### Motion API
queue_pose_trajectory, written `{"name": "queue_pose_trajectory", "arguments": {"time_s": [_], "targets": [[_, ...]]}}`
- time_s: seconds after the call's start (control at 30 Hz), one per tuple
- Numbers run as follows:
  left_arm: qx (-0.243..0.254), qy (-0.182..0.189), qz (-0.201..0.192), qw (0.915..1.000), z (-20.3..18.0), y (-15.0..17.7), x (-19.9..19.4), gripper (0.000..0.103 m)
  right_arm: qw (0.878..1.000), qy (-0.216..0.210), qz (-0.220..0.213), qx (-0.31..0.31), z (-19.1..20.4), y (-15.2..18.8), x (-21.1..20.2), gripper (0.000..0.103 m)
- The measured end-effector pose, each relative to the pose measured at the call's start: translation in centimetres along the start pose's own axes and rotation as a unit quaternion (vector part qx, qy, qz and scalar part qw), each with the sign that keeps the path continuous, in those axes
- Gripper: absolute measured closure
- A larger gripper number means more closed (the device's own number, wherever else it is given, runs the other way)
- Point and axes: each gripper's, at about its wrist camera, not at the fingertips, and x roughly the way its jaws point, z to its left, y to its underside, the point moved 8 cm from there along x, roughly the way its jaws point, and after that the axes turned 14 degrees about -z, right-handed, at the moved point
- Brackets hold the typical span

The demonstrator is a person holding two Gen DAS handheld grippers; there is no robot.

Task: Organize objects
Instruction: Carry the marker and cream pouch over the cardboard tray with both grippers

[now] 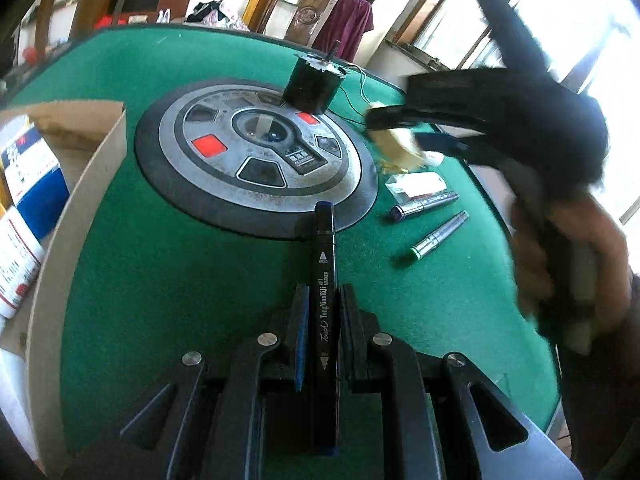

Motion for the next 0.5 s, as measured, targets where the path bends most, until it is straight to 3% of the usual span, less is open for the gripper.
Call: {"name": "queue_pose_trajectory", "arguments": {"time_s": [0.1,0.2,0.37,0.5], "targets": [[-0.008,0.011,-0.008,0.9999,-0.5,0.0,-0.5,0.091,0.999,-0.023,-0.023,0.018,0.1,0.8,-4.0,0.058],[0.014,0.013,-0.038,0.9991,-1.6,-0.5,-1.8,0.091,0.997,-0.045,-0.048,0.031,0.5,1.7,-8.0,0.058],[0.037,0.004,-0.09,0.9952,-2.1,-1.6,-5.2,0.091,0.995,-0.061,-0.07,0.033,1.6,2.6,-11.4,0.058],[0.021,0.0,-0.117,0.9929,-0.7,-2.3,-8.9,0.091,0.994,-0.068,-0.082,0.023,3.1,3.1,-13.0,0.058]]}}
